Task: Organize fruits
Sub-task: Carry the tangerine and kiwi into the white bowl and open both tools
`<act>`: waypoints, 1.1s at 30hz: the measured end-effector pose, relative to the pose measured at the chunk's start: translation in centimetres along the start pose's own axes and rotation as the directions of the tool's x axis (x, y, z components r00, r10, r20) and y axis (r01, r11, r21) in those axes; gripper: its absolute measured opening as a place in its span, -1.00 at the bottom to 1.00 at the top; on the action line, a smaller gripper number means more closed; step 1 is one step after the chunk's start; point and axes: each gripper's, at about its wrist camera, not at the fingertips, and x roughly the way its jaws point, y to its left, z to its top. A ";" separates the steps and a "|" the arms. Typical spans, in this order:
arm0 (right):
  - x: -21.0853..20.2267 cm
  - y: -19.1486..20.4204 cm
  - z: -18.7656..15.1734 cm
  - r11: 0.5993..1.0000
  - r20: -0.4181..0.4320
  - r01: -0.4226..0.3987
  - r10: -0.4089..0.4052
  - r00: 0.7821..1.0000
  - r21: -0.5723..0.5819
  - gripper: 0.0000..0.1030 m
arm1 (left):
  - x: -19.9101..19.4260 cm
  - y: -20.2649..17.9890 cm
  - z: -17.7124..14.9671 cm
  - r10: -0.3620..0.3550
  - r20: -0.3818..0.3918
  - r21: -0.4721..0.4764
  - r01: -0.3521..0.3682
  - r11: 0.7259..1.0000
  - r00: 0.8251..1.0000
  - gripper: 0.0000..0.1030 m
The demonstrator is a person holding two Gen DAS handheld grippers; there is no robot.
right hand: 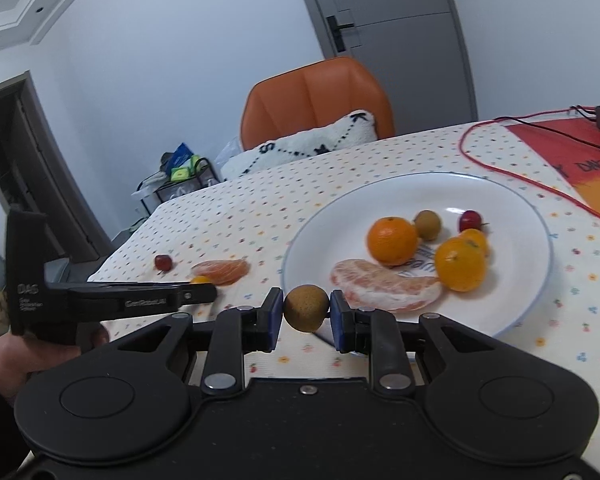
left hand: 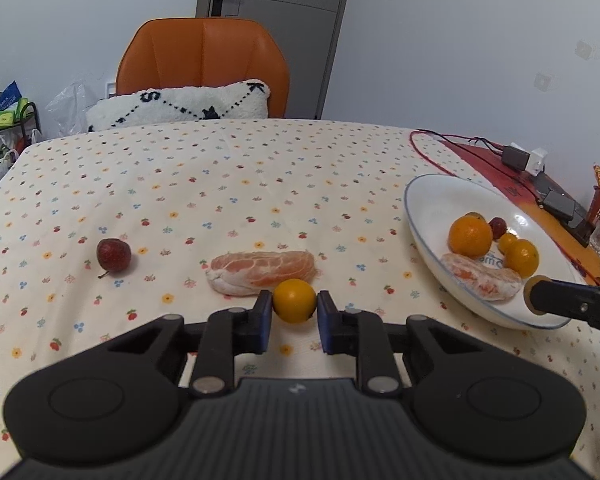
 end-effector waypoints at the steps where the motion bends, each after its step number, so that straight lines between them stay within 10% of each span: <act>1: -0.1 -0.2 0.0 1.000 0.003 0.006 -0.006 1.000 0.005 -0.54 | -0.2 -0.2 0.1 -0.004 0.005 0.004 0.004 1.000 1.000 -0.57; 33: -2.9 -5.2 0.0 0.984 0.057 0.141 -0.148 0.987 0.112 -0.41 | -0.1 -8.2 2.1 -0.157 0.036 0.134 0.151 0.979 0.987 -0.57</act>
